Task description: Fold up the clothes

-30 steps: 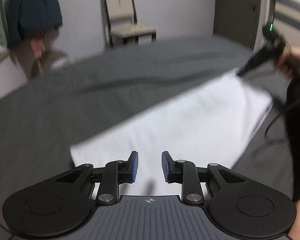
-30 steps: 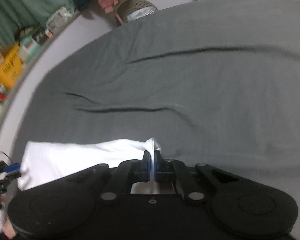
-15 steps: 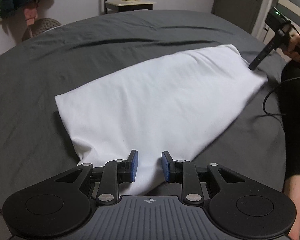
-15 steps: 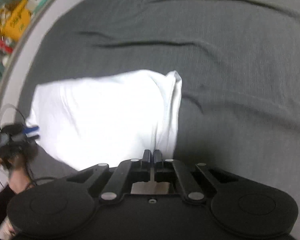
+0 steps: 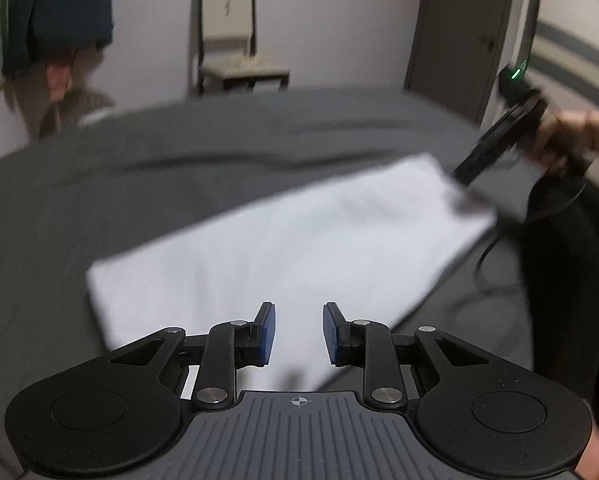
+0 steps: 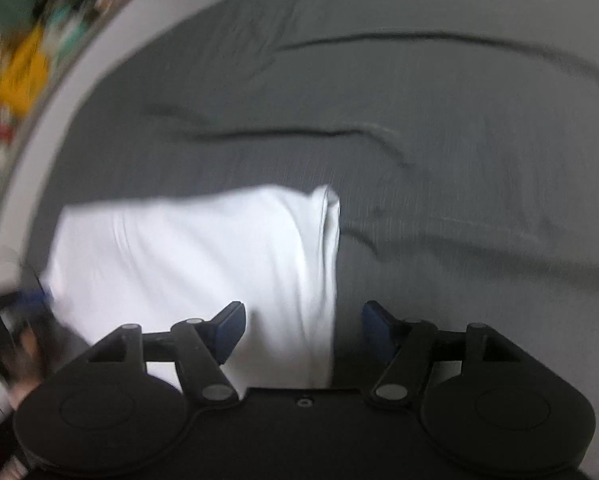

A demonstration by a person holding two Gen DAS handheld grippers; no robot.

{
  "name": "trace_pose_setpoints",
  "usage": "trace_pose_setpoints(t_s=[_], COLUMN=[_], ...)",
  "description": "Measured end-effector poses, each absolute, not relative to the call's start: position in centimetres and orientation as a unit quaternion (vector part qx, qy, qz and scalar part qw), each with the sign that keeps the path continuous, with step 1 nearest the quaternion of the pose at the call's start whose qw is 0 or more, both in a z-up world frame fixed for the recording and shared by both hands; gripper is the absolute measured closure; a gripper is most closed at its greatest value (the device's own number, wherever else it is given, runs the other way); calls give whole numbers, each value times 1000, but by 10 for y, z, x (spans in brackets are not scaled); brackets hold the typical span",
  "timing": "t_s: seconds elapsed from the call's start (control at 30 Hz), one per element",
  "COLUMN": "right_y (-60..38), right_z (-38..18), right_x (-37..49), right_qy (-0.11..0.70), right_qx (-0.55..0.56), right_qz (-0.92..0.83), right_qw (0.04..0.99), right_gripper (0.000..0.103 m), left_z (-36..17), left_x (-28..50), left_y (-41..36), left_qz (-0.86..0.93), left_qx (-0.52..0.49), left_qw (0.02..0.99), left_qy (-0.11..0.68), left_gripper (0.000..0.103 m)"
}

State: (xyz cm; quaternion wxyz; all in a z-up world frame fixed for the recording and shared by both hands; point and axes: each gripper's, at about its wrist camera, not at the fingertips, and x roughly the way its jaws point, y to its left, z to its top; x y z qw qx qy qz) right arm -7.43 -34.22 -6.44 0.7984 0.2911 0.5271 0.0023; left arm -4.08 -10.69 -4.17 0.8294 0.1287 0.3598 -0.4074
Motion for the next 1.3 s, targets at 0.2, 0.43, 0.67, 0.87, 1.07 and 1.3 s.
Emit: trace_pose_setpoints(t_s=[0.2, 0.43, 0.67, 0.87, 1.07, 1.3], right_y=[-356, -371, -384, -385, -399, -412], right_z=[-71, -108, -121, -118, -112, -115], right_x=[-71, -63, -63, -50, -52, -52], right_qy=[448, 378, 349, 398, 464, 485], right_qx=[360, 445, 464, 424, 427, 440], right_qz=[1, -30, -55, -53, 45, 77], right_qw=[818, 811, 812, 812, 775, 752], right_gripper=[46, 88, 99, 98, 76, 99], left_z=[-29, -51, -88, -104, -107, -111], left_x=[-37, -8, -14, -27, -33, -37], left_y=[-168, -219, -224, -203, -196, -195], left_qz=[-427, -384, -366, -354, -347, -342], left_qx=[97, 47, 62, 7, -6, -9], left_qw=[846, 863, 870, 881, 883, 886], left_qy=[305, 325, 323, 315, 315, 314], left_gripper=[67, 66, 66, 66, 66, 66])
